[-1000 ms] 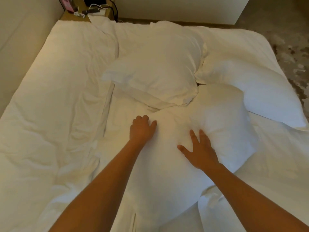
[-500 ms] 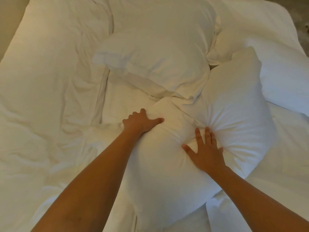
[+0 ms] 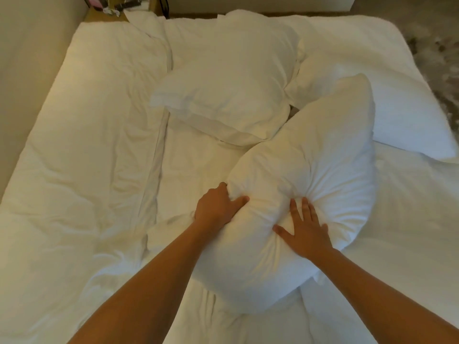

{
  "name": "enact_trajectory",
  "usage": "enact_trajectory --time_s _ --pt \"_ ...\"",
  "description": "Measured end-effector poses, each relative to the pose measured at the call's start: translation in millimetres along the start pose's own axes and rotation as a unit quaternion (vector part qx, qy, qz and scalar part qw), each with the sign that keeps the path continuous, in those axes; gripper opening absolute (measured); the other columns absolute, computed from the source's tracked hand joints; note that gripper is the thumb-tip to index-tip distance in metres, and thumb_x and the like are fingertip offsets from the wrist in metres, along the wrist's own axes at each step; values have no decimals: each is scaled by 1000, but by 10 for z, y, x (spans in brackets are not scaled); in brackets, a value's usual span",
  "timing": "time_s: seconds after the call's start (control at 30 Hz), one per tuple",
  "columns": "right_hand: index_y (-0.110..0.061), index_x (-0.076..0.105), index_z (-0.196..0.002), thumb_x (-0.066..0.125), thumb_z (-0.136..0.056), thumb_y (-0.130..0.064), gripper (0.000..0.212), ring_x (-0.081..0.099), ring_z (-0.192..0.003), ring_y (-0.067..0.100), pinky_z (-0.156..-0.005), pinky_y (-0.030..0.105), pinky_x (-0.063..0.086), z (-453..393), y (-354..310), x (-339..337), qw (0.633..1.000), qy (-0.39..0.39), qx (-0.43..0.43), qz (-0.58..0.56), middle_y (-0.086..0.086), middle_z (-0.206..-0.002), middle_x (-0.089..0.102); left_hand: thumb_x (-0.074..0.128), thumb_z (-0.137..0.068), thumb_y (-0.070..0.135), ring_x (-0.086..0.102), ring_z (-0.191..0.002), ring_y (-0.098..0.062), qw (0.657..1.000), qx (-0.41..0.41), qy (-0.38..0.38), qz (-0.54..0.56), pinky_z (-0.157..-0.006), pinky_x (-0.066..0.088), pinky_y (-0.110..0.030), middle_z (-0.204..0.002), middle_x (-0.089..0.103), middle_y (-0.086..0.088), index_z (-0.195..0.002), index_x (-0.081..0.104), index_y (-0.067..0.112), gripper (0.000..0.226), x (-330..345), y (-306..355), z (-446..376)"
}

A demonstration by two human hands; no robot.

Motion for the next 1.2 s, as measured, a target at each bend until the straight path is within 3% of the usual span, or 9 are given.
enact_trajectory --time_s 0.13,0.23,0.33,0.43,0.57,0.67,0.8,0.93,1.2 --pt "-25 15 -166 52 -91 -75 98 24 -158 29 -118 50 36 450 141 -235 995 24 -27 -93 7 -174 15 49 -69 86 69 -96 -29 999 27 -19 -1 -70 42 -34 -105 70 -1 -130 47 23 88 -119 110 628" --pt "-17 53 -142 68 -92 -54 64 56 -132 34 -99 46 51 773 159 -715 974 149 -65 -158 10 -148 51 54 -73 81 67 -85 -27 998 64 -29 -6 -66 45 -34 -85 61 6 -114 46 26 69 -273 263 1131" --pt "-13 57 -127 69 -92 -51 53 61 -115 35 -84 44 55 1076 60 -1200 945 256 -106 -173 10 -131 55 56 -81 74 63 -81 -25 992 118 -20 -35 -66 46 -35 -85 58 5 -112 44 26 59 -422 401 1613" --pt "-15 50 -140 66 -90 -63 71 55 -126 30 -97 42 53 1314 -85 -1557 914 323 -183 -164 8 -143 51 56 -87 66 63 -82 -30 982 169 8 -77 -64 40 -34 -84 58 0 -113 40 28 49 -612 497 2024" --pt "-27 29 -160 57 -83 -86 101 25 -156 20 -127 41 24 1485 -409 -1771 903 248 -332 -113 2 -168 30 54 -90 61 65 -79 -34 964 234 49 -121 -63 37 -34 -85 67 -10 -110 41 28 41 -988 479 2504" --pt "-33 26 -162 49 -78 -95 106 20 -159 16 -131 43 13 1596 -699 -1734 887 186 -422 -35 -3 -169 31 49 -90 61 67 -71 -31 939 283 107 -165 -57 38 -32 -79 70 -7 -110 51 27 39 -1342 348 2864" --pt "-29 59 -132 48 -82 -93 82 60 -109 20 -92 38 53 1811 -1036 -1479 855 221 -469 -21 -4 -126 61 42 -94 60 68 -67 -26 929 287 162 -168 -58 50 -33 -79 73 -2 -114 60 26 43 -1745 24 3252" --pt "-14 65 -91 44 -99 -70 61 64 -74 29 -59 38 48 2151 -1253 -987 832 325 -445 -55 8 -84 67 56 -98 47 68 -73 -27 947 224 184 -140 -63 51 -35 -83 73 -3 -114 60 24 28 -1905 -482 3448" --pt "-12 65 -87 50 -107 -44 41 66 -67 38 -57 34 35 2717 -1710 -625 886 221 -403 -65 15 -74 71 63 -93 52 66 -73 -28 968 110 187 -128 -59 48 -36 -82 71 -3 -102 58 19 35 -1785 -1439 3785"
Point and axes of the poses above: each hand's wrist, its own z-axis away from the middle knuckle, its own x-axis out of the palm, y = z × x, the point moved 4 cm from there along -z, towards the middle knuckle
